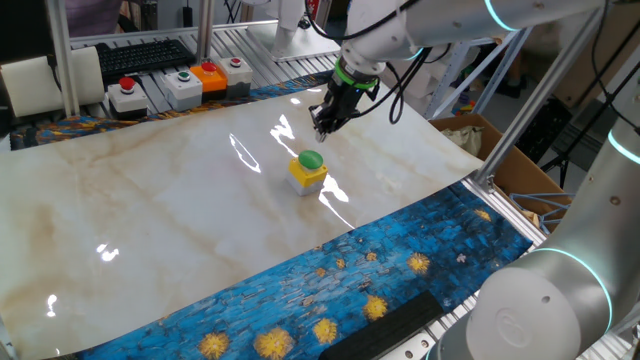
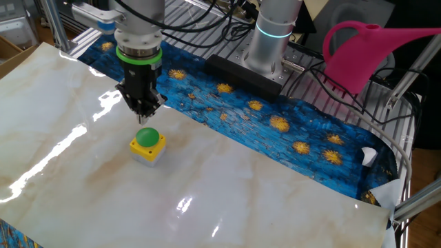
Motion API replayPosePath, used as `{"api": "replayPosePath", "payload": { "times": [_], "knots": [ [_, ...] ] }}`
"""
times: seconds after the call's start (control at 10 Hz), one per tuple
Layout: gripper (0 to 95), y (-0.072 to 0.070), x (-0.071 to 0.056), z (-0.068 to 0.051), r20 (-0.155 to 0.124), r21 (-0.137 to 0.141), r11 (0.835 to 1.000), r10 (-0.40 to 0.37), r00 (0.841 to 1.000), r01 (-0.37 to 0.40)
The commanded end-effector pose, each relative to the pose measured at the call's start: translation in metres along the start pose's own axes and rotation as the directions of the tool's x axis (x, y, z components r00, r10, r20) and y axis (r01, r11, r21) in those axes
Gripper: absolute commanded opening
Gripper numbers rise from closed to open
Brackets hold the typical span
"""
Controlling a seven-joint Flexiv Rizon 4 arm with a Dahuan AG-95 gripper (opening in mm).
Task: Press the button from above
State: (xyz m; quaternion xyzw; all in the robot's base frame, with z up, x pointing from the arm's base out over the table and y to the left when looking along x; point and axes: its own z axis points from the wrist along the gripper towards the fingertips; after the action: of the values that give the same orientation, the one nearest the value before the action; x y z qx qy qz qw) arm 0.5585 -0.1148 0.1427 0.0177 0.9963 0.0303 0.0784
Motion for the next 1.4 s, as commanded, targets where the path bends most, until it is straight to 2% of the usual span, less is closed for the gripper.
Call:
{"api": "replayPosePath", "payload": {
  "times": [0.1,0.3,0.8,1.4],
  "knots": [
    [0.0,0.0,-0.002,0.004,0.0,-0.012,1.0,0.003,1.0,-0.003],
    [0.0,0.0,-0.002,0.007,-0.001,-0.047,0.999,0.019,1.0,-0.019],
    [0.0,0.001,-0.001,0.022,0.005,-0.053,0.998,0.025,1.0,-0.024],
    [0.0,0.001,-0.001,0.023,0.026,-0.05,0.999,0.012,1.0,-0.011]
  ]
}}
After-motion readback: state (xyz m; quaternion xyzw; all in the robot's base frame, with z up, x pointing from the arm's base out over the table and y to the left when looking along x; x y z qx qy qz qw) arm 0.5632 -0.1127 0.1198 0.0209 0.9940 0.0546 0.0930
